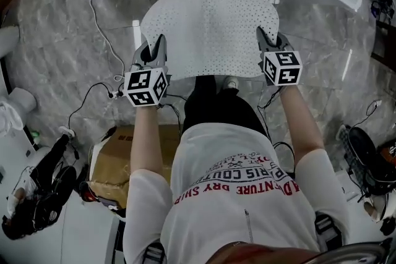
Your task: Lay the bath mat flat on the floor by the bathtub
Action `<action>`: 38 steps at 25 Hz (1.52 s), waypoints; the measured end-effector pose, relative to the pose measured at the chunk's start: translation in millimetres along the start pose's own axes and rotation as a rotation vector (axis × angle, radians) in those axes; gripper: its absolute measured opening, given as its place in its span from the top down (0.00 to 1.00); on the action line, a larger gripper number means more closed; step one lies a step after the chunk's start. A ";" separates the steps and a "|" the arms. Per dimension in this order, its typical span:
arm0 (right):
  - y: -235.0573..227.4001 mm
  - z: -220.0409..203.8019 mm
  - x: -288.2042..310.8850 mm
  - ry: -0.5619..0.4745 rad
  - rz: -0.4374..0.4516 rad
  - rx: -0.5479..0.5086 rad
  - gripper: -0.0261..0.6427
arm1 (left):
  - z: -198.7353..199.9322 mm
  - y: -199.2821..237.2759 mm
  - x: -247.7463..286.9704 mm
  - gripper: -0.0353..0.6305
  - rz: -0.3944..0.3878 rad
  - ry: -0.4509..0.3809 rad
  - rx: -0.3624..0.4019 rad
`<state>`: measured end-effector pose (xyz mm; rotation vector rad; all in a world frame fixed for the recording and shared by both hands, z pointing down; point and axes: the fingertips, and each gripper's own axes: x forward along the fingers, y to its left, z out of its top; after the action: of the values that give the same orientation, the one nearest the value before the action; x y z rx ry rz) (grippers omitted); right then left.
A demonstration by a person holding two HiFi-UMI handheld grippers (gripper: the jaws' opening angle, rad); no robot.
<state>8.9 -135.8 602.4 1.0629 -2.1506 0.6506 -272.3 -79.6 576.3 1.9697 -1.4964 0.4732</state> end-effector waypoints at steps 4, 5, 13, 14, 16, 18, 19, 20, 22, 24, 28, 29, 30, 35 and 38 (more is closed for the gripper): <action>-29.7 -48.1 56.0 -0.003 -0.024 -0.010 0.94 | -42.9 18.3 60.7 0.92 -0.002 0.001 0.037; -36.2 -60.6 70.9 -0.006 -0.028 -0.012 0.94 | -55.1 22.9 76.0 0.92 -0.003 0.000 0.044; -88.6 -170.9 188.6 -0.018 -0.062 -0.023 0.94 | -166.8 51.7 203.5 0.92 -0.026 0.014 0.111; -94.0 -184.6 202.0 -0.017 -0.060 -0.024 0.94 | -180.3 55.8 217.9 0.92 -0.031 0.016 0.119; -105.0 -208.9 226.9 -0.017 -0.059 -0.023 0.94 | -204.8 64.3 245.5 0.92 -0.040 0.019 0.143; -115.1 -230.4 248.1 -0.013 -0.068 -0.024 0.94 | -227.1 72.8 269.0 0.92 -0.048 0.029 0.166; -119.3 -240.2 257.0 -0.009 -0.072 -0.027 0.94 | -237.2 77.0 278.4 0.92 -0.050 0.033 0.174; -123.0 -249.0 265.0 -0.006 -0.074 -0.031 0.94 | -246.0 81.0 286.4 0.92 -0.052 0.035 0.180; -129.7 -265.2 278.9 0.001 -0.078 -0.040 0.94 | -260.7 88.4 299.4 0.92 -0.053 0.031 0.188; -136.8 -281.3 291.0 0.013 -0.084 -0.046 0.94 | -274.4 95.5 310.6 0.92 -0.051 0.035 0.189; -153.5 -316.3 312.8 0.075 -0.113 -0.043 0.94 | -306.5 110.6 332.7 0.92 -0.035 0.082 0.212; -157.1 -325.9 317.7 0.097 -0.121 -0.042 0.94 | -315.5 114.2 337.3 0.92 -0.030 0.096 0.216; -160.5 -335.2 322.2 0.117 -0.128 -0.042 0.94 | -324.2 117.9 341.6 0.92 -0.025 0.108 0.216; -185.4 -371.3 338.9 0.179 -0.171 -0.017 0.94 | -357.3 144.4 359.3 0.92 0.035 0.145 0.189; -204.7 -389.4 345.3 0.215 -0.209 0.009 0.94 | -379.2 164.9 367.1 0.91 0.119 0.222 0.179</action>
<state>144.3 -162.5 1144.4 1.1486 -1.8272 0.6452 -289.9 -127.1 1126.9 1.8948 -1.4771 0.8745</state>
